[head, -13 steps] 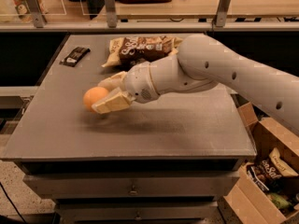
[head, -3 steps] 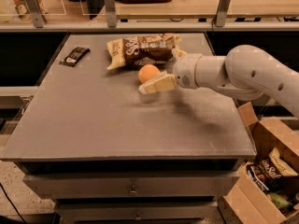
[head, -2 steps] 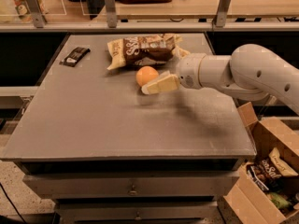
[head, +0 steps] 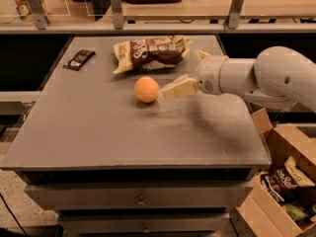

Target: Move orange near brown chip bag

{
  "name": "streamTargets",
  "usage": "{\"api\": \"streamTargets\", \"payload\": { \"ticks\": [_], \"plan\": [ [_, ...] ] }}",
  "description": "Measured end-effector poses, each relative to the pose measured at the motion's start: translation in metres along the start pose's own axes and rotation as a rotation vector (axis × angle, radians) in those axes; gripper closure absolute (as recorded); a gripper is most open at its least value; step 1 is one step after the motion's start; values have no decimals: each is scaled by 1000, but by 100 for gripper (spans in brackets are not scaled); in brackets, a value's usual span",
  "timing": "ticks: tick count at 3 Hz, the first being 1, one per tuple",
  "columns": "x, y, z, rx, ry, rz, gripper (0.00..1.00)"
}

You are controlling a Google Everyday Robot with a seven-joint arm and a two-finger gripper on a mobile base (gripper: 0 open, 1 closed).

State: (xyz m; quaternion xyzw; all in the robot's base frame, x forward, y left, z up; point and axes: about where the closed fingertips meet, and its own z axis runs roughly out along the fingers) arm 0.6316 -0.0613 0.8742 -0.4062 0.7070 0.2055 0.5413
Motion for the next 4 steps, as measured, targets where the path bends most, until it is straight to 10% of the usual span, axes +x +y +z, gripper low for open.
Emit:
{"api": "streamTargets", "payload": {
  "ticks": [4],
  "plan": [
    [12, 9, -51, 35, 44, 19, 0]
  ]
}}
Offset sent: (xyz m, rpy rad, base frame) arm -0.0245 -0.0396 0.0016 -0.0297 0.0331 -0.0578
